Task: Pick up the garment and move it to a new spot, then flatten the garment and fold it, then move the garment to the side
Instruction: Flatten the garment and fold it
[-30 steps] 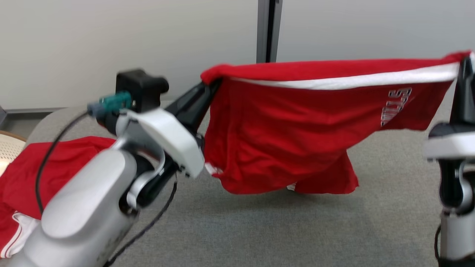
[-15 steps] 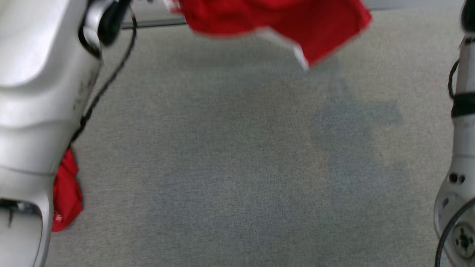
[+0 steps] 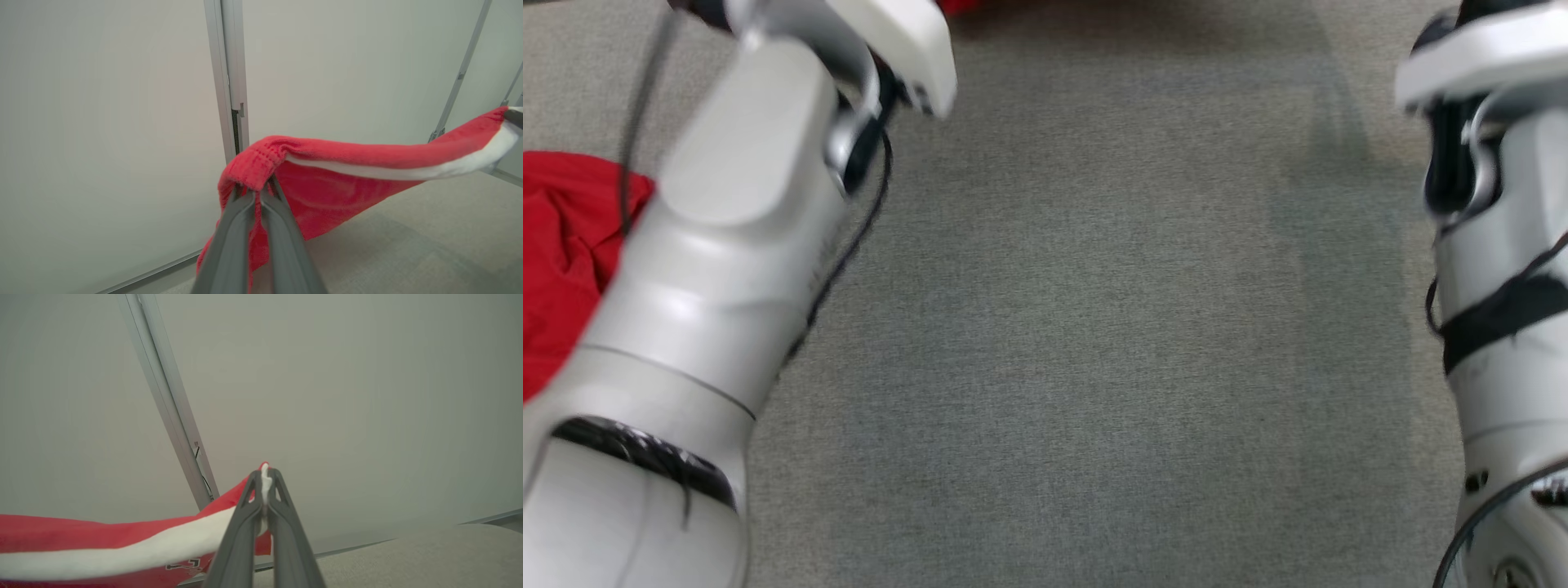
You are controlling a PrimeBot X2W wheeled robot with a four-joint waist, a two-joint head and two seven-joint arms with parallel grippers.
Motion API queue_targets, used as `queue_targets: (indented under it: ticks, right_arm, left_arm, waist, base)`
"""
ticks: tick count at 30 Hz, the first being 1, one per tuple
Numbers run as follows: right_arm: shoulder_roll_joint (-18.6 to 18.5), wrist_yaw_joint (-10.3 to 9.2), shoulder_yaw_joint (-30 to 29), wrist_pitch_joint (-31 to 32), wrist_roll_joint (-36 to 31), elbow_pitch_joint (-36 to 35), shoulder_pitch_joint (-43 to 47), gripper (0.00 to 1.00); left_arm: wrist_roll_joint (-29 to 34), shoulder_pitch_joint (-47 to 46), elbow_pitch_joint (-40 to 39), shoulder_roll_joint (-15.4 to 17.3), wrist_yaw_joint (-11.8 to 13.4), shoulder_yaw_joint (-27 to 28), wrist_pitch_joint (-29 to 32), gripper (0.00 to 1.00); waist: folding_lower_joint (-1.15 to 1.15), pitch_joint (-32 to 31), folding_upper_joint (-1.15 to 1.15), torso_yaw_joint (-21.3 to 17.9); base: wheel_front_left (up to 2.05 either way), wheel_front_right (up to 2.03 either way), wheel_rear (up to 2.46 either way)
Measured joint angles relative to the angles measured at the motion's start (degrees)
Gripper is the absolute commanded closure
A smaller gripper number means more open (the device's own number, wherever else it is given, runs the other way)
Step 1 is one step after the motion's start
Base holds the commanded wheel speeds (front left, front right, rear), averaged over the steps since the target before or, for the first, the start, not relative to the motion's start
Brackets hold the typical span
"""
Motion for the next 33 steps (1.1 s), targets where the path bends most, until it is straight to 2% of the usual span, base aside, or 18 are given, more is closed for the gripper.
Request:
queue_targets:
  ticks: [7, 16, 25, 33]
  right_arm:
    - [-3.31, 0.0, 3.32, -0.11, 2.42, 7.72, 10.33, 1.0]
    - [-6.6, 0.0, 9.25, -0.1, 5.26, 14.82, 15.66, 1.0]
    - [-9.28, 0.0, 18.78, 2.43, 8.31, 17.09, 18.93, 1.0]
    - [-12.76, 0.0, 27.38, 8.91, 13.66, 15.63, 23.67, 1.0]
  left_arm:
    - [2.02, 12.73, 4.45, -1.72, -2.27, -6.77, -1.62, 1.0]
    - [3.6, 23.84, 3.21, -2.22, -2.79, -11.28, -1.92, 1.0]
    - [5.61, 30.5, 1.66, -2.34, -2.86, -13.89, -1.93, 1.0]
    - [3.42, 36.09, 1.08, -2.36, -3.04, -15.18, -2.0, 1.0]
  waist:
    - [0.0, -1.66, 0.0, 1.2]
    - [0.0, -6.74, 0.0, 2.01]
    - [0.0, -12.93, 0.0, 2.18]
    - [0.0, -17.92, 0.0, 1.53]
  base:
    - [0.0, 0.0, 0.0]
    - [0.0, 0.0, 0.0]
    - [0.0, 0.0, 0.0]
    - [0.0, 0.0, 0.0]
